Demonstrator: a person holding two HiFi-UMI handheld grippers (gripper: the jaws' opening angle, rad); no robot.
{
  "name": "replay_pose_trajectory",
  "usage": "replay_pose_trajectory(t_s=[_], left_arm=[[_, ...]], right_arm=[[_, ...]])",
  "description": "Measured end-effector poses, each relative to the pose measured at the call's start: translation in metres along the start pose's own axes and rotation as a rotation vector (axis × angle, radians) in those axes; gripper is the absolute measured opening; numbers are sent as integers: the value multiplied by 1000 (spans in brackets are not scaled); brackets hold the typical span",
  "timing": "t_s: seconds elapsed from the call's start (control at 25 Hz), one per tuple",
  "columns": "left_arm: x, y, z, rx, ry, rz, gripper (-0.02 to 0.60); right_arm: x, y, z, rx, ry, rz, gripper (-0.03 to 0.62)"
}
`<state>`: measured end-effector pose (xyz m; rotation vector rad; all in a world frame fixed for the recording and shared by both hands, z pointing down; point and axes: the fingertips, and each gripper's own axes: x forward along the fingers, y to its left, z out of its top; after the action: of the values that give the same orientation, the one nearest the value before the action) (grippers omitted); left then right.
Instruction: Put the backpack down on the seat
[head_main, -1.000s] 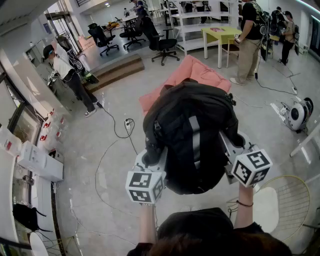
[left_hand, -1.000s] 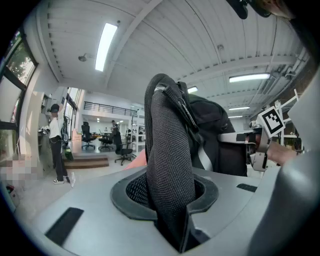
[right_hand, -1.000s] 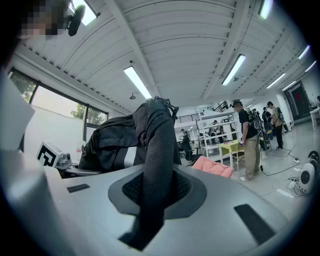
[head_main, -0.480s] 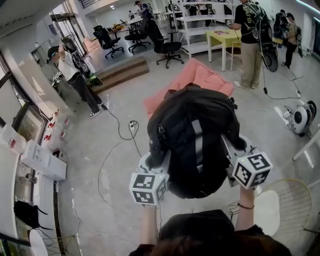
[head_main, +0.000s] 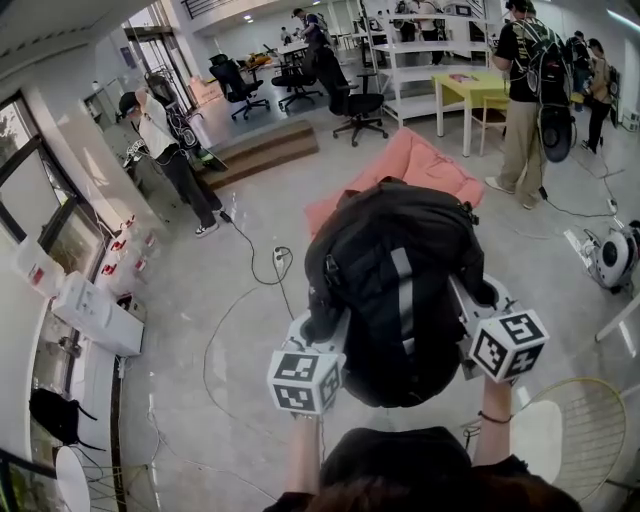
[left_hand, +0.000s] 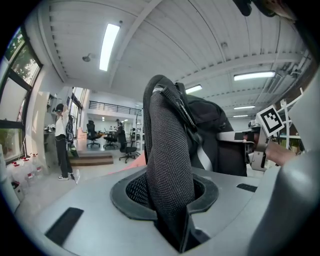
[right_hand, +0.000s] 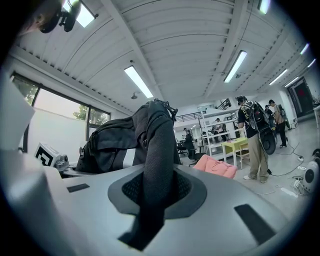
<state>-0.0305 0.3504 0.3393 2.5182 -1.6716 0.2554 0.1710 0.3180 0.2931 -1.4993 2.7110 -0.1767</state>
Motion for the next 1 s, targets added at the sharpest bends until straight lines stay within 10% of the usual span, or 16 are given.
replay_pose_trajectory(t_s=[1.0], left_arm=[[169, 114, -2, -39, 91, -32, 117]], right_arm=[[186, -72, -21, 61, 70, -40, 55]])
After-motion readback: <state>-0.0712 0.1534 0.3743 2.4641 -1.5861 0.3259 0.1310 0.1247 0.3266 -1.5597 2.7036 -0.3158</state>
